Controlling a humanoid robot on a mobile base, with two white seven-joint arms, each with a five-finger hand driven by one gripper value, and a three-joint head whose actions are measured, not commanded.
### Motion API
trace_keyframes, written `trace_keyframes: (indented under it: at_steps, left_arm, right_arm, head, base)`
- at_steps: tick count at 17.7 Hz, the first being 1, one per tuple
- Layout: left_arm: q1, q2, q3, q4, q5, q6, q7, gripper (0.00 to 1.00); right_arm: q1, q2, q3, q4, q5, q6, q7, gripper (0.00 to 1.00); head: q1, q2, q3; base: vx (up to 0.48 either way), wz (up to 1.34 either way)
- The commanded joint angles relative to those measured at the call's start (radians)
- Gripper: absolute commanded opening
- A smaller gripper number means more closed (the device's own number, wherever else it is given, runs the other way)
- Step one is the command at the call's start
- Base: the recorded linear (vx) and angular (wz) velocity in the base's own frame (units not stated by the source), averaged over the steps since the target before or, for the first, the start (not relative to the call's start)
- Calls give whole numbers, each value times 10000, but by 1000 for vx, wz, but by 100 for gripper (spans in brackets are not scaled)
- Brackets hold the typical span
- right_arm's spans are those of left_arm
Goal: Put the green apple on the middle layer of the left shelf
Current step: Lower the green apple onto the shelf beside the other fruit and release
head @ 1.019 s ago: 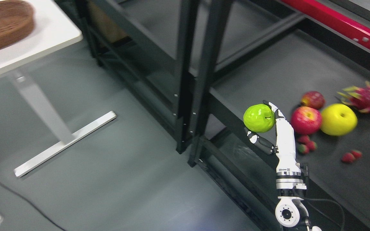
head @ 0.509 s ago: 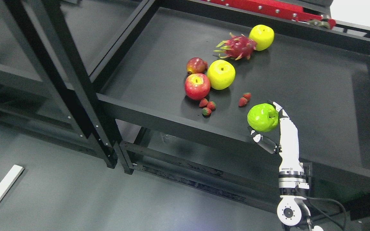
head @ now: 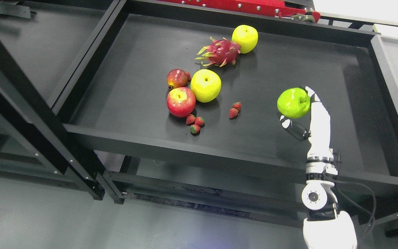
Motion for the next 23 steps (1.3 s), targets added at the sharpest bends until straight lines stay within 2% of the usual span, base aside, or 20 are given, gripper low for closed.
trace_keyframes:
  at_steps: [1, 4, 9, 11, 13, 14, 15, 16, 19, 21, 23]
  left_arm:
    - [-1, 174, 11, 13, 0, -7, 2, 100]
    - [-1, 174, 11, -2, 0, -7, 2, 100]
    - [-1, 174, 10, -2, 0, -7, 2, 100]
    - [-1, 174, -20, 13, 0, -7, 2, 100]
    - [-1, 174, 11, -2, 0, -7, 2, 100]
    - [-1, 174, 11, 13, 0, -7, 2, 100]
    - [-1, 174, 11, -2, 0, -7, 2, 100]
    - [-1, 174, 11, 13, 0, -7, 2, 100]
    - [-1, 174, 11, -2, 0, -7, 2, 100]
    - [-1, 174, 11, -2, 0, -7, 2, 100]
    - [-1, 174, 11, -2, 0, -7, 2, 100]
  right_arm:
    - [-2077, -142, -10, 3503, 75, 143, 101, 3]
    - [-2953, -296, 509, 4995, 75, 143, 162, 3]
    - [-3431, -250, 880, 5872, 60, 465, 193, 6]
    - [-3401, -219, 849, 5904, -16, 694, 254, 11]
    - [-3324, -189, 758, 5888, -154, 1063, 239, 25]
    - [-3233, -189, 757, 5843, -382, 1033, 224, 36]
    - [-3202, -173, 772, 5812, -673, 957, 224, 75]
    - [-3140, -173, 818, 5736, -1162, 759, 224, 100]
    - [-2758, -173, 788, 4926, -2084, 299, 346, 100]
    - [-2207, -173, 788, 3960, -2973, -284, 316, 100]
    - [-1426, -158, 757, 2582, -4153, -347, 316, 100]
  head:
    - [0, 0, 0]
    - [0, 0, 0]
    - [0, -1, 0]
    - [0, -1, 0]
    - [0, -1, 0]
    - [0, -1, 0]
    - [0, -1, 0]
    - [0, -1, 0]
    - [0, -1, 0]
    - [0, -1, 0]
    - [0, -1, 0]
  base:
    - [114, -197]
    - [140, -117]
    - [129, -47]
    - [101, -8]
    - [93, 0]
    - [74, 2]
    - [74, 2]
    - [57, 30]
    - [45, 10]
    - [18, 0]
    - [6, 0]
